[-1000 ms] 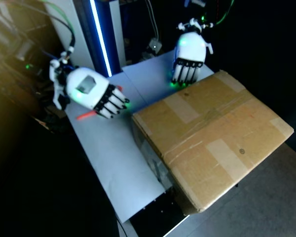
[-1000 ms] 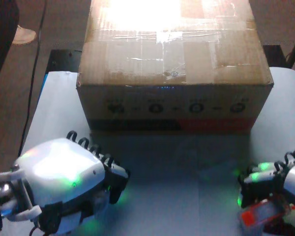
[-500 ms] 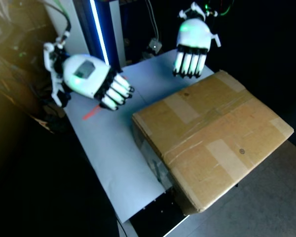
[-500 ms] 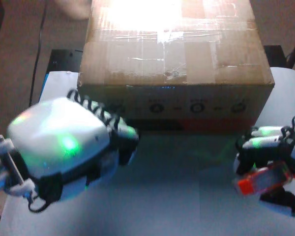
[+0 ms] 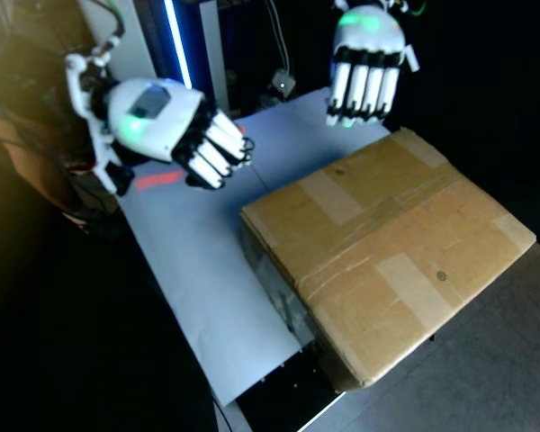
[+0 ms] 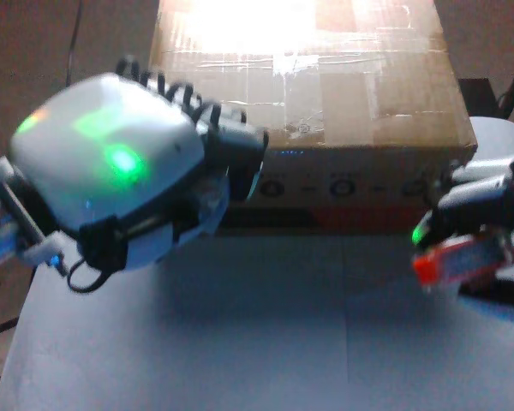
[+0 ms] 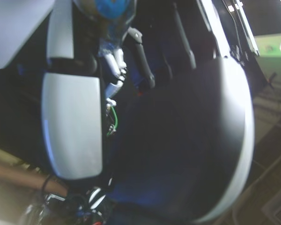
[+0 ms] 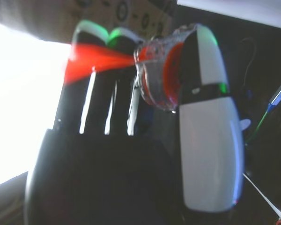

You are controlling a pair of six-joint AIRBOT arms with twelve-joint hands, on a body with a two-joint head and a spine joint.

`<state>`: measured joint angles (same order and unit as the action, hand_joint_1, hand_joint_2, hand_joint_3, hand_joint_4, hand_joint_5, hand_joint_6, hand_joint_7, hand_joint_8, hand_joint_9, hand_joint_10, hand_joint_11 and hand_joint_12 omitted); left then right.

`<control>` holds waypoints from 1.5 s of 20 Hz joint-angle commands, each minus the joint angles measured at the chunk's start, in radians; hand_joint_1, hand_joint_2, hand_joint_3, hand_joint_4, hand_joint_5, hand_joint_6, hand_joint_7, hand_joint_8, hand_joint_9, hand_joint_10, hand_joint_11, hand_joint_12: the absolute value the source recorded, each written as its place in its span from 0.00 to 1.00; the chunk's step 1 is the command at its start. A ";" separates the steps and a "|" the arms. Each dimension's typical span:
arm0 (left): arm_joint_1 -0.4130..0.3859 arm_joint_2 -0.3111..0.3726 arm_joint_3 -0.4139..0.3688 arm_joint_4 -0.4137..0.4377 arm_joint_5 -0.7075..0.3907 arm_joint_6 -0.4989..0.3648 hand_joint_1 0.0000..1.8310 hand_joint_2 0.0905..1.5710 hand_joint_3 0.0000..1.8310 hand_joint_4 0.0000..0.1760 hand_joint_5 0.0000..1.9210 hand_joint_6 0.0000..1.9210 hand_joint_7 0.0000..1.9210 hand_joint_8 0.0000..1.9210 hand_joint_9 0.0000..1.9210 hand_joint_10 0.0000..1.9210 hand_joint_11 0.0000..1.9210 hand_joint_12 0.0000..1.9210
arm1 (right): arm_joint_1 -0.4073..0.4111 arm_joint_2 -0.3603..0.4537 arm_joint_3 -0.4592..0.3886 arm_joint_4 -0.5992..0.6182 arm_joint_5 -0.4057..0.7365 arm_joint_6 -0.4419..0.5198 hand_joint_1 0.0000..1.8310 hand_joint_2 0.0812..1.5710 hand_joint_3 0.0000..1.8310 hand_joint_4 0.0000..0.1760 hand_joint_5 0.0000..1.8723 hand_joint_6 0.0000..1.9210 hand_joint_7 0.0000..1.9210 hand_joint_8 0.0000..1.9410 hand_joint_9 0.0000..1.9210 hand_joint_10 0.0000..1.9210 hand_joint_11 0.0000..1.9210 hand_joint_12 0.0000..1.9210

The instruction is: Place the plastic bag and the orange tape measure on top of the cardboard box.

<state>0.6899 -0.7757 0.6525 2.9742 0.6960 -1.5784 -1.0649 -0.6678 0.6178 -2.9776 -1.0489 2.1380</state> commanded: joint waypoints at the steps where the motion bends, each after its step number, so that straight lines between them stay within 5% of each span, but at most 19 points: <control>1: -0.017 0.002 0.004 0.038 0.130 0.007 0.74 0.73 0.00 0.00 0.44 0.57 0.38 0.64 0.48 0.69 0.43 0.77 | 0.021 0.003 0.008 -0.034 -0.144 0.005 0.65 0.69 0.00 0.00 0.55 0.48 0.53 0.99 0.64 0.99 0.70 1.00; 2: -0.027 0.002 0.007 0.038 0.139 0.008 0.74 0.73 0.00 0.00 0.44 0.58 0.38 0.64 0.48 0.69 0.43 0.76 | 0.037 0.003 0.016 -0.034 -0.143 0.005 0.68 0.71 0.00 0.00 0.56 0.38 0.47 0.80 0.65 1.00 0.71 1.00; 3: -0.037 0.002 0.010 0.038 0.146 0.012 0.75 0.72 0.00 0.00 0.44 0.56 0.39 0.63 0.49 0.68 0.46 0.76 | 0.050 0.003 0.026 -0.034 -0.143 0.004 0.69 0.71 0.00 0.00 0.55 0.36 0.47 0.73 0.65 1.00 0.71 1.00; 5: -0.071 -0.006 0.018 0.038 0.153 0.046 0.75 0.72 0.00 0.00 0.43 0.56 0.39 0.64 0.50 0.68 0.53 0.76 | 0.087 0.002 0.051 -0.034 -0.143 0.004 0.69 0.70 0.00 0.00 0.59 0.31 0.47 0.73 0.65 1.00 0.71 1.00; 6: -0.087 -0.014 0.025 0.038 0.153 0.060 0.75 0.70 0.00 0.00 0.46 0.47 0.45 0.58 0.54 0.64 0.57 0.74 | 0.105 0.001 0.062 -0.034 -0.143 0.004 0.69 0.71 0.00 0.00 0.55 0.36 0.47 0.73 0.65 1.00 0.71 1.00; 9: -0.122 -0.044 0.061 0.038 0.153 0.070 0.75 0.72 0.00 0.00 0.41 0.53 0.42 0.66 0.49 0.69 0.49 0.75 | 0.166 -0.017 0.096 -0.034 -0.141 0.001 0.69 0.71 0.00 0.00 0.55 0.36 0.47 0.73 0.65 1.00 0.71 1.00; 12: -0.154 -0.074 0.093 0.038 0.153 0.070 0.82 0.71 0.00 0.00 0.42 0.45 0.45 0.65 0.48 0.66 0.36 0.84 | 0.235 -0.051 0.142 -0.034 -0.116 -0.012 0.69 0.71 0.00 0.00 0.55 0.36 0.47 0.73 0.65 1.00 0.71 1.00; 13: -0.164 -0.083 0.107 0.038 0.153 0.070 0.75 0.73 0.00 0.00 0.40 0.50 0.44 0.68 0.45 0.73 0.45 0.80 | 0.263 -0.067 0.159 -0.034 -0.101 -0.021 0.69 0.71 0.00 0.00 0.55 0.36 0.47 0.73 0.65 1.00 0.71 1.00; 14: -0.172 -0.090 0.117 0.038 0.153 0.070 0.76 0.70 0.00 0.00 0.44 0.43 0.49 0.61 0.51 0.68 0.49 0.78 | 0.303 -0.086 0.178 -0.034 -0.076 -0.034 0.67 0.65 0.00 0.00 0.63 0.33 0.50 0.83 0.57 1.00 0.63 1.00; 15: -0.179 -0.095 0.124 0.038 0.152 0.070 0.76 0.69 0.00 0.00 0.47 0.40 0.51 0.57 0.54 0.64 0.50 0.75 | 0.325 -0.099 0.193 -0.034 -0.060 -0.034 0.67 0.75 0.00 0.00 0.48 0.45 0.40 0.84 0.53 1.00 0.59 1.00; 16: -0.190 -0.105 0.141 0.038 0.149 0.070 0.75 0.72 0.00 0.00 0.42 0.49 0.46 0.64 0.48 0.69 0.48 0.75 | 0.354 -0.121 0.219 -0.034 -0.039 -0.034 0.67 0.76 0.00 0.00 0.48 0.46 0.40 0.85 0.52 1.00 0.58 1.00; 17: -0.208 -0.118 0.157 0.038 0.140 0.070 0.76 0.69 0.00 0.00 0.44 0.44 0.50 0.58 0.54 0.64 0.50 0.76 | 0.375 -0.139 0.243 -0.034 -0.032 -0.034 0.66 0.66 0.00 0.00 0.61 0.37 0.47 0.85 0.48 0.98 0.50 1.00; 19: -0.235 -0.139 0.184 0.038 0.121 0.071 0.75 0.72 0.00 0.00 0.38 0.56 0.46 0.60 0.49 0.68 0.50 0.75 | 0.393 -0.156 0.272 -0.034 -0.025 -0.034 0.70 0.69 0.00 0.00 0.57 0.33 0.51 0.67 0.53 0.80 0.48 0.92; 21: -0.261 -0.161 0.219 0.038 0.100 0.074 0.76 0.70 0.00 0.00 0.42 0.48 0.50 0.57 0.55 0.63 0.52 0.74 | 0.422 -0.183 0.313 -0.034 0.003 -0.034 0.76 0.68 0.00 0.00 0.50 0.55 0.54 0.46 0.48 0.64 0.38 0.85; 22: -0.270 -0.171 0.235 0.038 0.092 0.074 0.76 0.69 0.00 0.00 0.42 0.47 0.50 0.55 0.56 0.61 0.52 0.74 | 0.443 -0.201 0.338 -0.034 0.024 -0.034 0.76 0.68 0.00 0.00 0.50 0.56 0.56 0.45 0.49 0.61 0.36 0.84; 23: -0.277 -0.179 0.251 0.038 0.088 0.073 0.76 0.69 0.00 0.00 0.43 0.45 0.51 0.54 0.56 0.62 0.55 0.73 | 0.461 -0.224 0.364 -0.034 0.040 -0.034 0.81 0.69 0.00 0.00 0.46 0.65 0.53 0.46 0.52 0.54 0.37 0.79; 24: -0.280 -0.186 0.261 0.038 0.088 0.073 0.76 0.69 0.00 0.00 0.44 0.43 0.51 0.55 0.55 0.63 0.55 0.73 | 0.470 -0.237 0.383 -0.034 0.046 -0.034 0.76 0.69 0.00 0.00 0.47 0.64 0.52 0.48 0.49 0.61 0.41 0.80; 26: -0.293 -0.211 0.293 0.038 0.081 0.073 0.75 0.73 0.00 0.00 0.39 0.55 0.46 0.62 0.45 0.71 0.42 0.80 | 0.485 -0.269 0.424 -0.034 0.049 -0.034 0.75 0.71 0.01 0.00 0.48 0.51 0.47 0.62 0.43 0.73 0.38 0.90; 30: -0.305 -0.265 0.366 0.038 0.046 0.072 0.75 0.72 0.00 0.00 0.42 0.56 0.46 0.60 0.47 0.70 0.45 0.76 | 0.503 -0.296 0.466 -0.034 0.050 -0.034 0.76 0.69 0.00 0.00 0.50 0.45 0.50 0.55 0.51 0.66 0.51 0.82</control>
<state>0.4007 -1.0393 1.0210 2.9776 0.6369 -1.5120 -0.5823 -0.9646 1.0817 -2.9776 -0.8639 2.1036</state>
